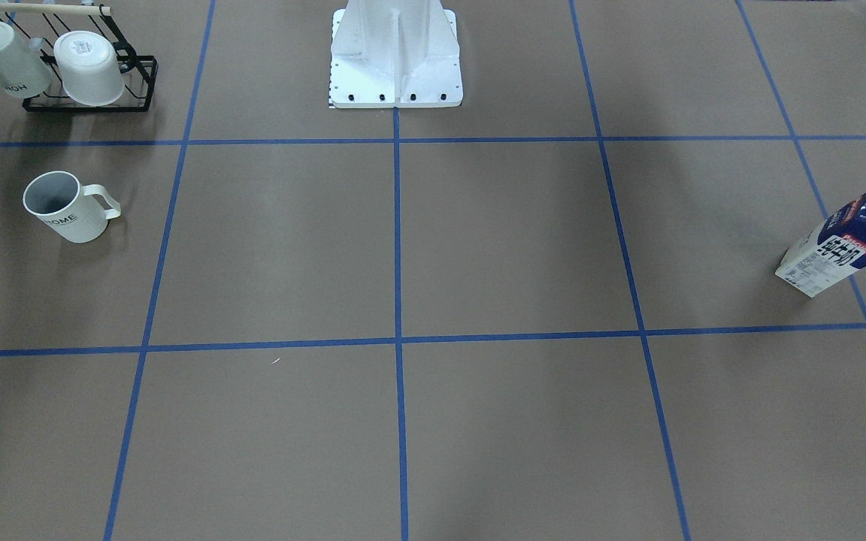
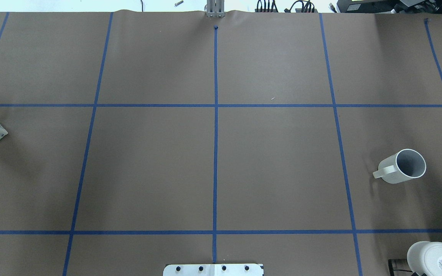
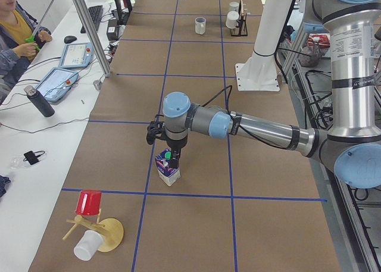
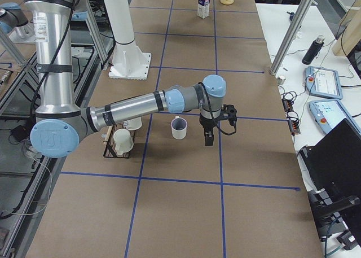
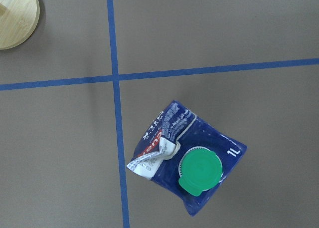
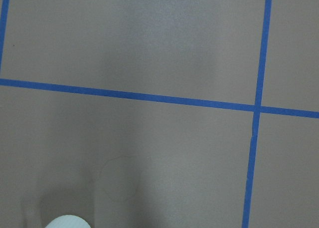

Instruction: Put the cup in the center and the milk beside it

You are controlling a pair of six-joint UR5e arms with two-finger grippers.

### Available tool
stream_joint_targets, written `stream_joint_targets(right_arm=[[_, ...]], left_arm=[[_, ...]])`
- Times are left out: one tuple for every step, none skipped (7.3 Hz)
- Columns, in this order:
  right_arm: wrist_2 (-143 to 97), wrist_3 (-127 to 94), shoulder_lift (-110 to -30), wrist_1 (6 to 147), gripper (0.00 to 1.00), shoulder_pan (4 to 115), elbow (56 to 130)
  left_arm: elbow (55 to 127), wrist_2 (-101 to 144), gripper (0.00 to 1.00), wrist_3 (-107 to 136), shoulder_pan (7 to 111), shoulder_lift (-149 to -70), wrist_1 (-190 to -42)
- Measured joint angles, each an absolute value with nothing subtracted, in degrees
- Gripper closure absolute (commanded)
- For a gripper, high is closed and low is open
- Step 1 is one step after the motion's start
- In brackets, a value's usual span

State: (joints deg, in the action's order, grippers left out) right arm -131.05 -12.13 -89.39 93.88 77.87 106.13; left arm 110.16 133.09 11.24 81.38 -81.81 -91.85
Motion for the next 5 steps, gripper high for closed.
stream_joint_targets(right_arm=[[-131.05,-12.13,-89.4,93.82,0.0,77.87,106.16],[-131.03,-12.13,-89.46,93.77,0.0,77.87,106.36],[-130.99,-12.13,-89.58,93.7,0.0,77.87,106.53],[-130.97,-12.11,-89.75,93.62,0.0,77.86,106.71],[-130.96,-12.09,-89.85,93.56,0.0,77.82,106.81]], left_arm=[[110.17,133.05,0.02,11.23,81.38,-81.71,-91.83],[110.22,133.01,0.02,11.21,81.38,-81.68,-91.79],[110.31,132.99,0.02,11.23,81.39,-81.66,-91.77],[110.29,132.96,0.02,11.24,81.39,-81.65,-91.8],[110.27,132.94,0.02,11.25,81.39,-81.55,-91.92]])
